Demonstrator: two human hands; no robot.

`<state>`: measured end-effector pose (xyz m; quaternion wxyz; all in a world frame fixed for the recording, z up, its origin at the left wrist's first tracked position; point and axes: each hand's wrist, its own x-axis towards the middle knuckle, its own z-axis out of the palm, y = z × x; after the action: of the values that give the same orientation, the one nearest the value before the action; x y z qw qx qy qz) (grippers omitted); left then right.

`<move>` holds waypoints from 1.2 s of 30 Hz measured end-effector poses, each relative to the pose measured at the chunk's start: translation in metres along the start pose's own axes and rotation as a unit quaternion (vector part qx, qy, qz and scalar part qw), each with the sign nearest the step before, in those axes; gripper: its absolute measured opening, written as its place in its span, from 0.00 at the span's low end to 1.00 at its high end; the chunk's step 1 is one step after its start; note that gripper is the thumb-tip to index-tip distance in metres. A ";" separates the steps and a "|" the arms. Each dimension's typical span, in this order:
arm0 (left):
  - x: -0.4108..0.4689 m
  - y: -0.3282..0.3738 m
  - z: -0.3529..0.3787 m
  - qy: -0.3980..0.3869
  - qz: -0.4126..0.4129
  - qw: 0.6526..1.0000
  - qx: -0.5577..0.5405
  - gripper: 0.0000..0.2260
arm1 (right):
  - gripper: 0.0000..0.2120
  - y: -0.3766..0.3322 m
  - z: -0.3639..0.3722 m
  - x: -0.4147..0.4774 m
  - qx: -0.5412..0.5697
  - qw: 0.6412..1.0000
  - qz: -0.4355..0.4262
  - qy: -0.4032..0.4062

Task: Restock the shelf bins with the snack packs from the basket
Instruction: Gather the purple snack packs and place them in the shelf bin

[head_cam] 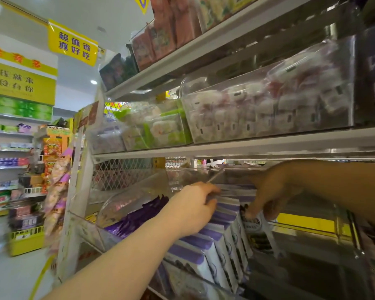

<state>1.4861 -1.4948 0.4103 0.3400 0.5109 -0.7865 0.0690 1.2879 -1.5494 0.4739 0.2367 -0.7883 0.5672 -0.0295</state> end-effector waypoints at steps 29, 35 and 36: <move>-0.008 -0.004 0.001 0.012 -0.027 1.000 -0.001 0.14 | 0.14 0.009 0.011 0.011 -0.010 1.000 0.016 0.013; -0.034 0.004 -0.021 0.099 -0.060 0.993 -0.020 0.12 | 0.16 0.002 0.010 -0.022 -0.298 0.935 -0.054 0.183; -0.044 0.007 -0.025 0.117 -0.062 0.991 -0.021 0.12 | 0.16 -0.001 0.013 -0.033 -0.301 0.927 -0.075 0.213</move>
<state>1.5025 -1.4467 0.4043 0.4439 0.5397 -0.7096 0.0901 1.2817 -1.5150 0.4704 -0.1407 -0.8380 0.5254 -0.0427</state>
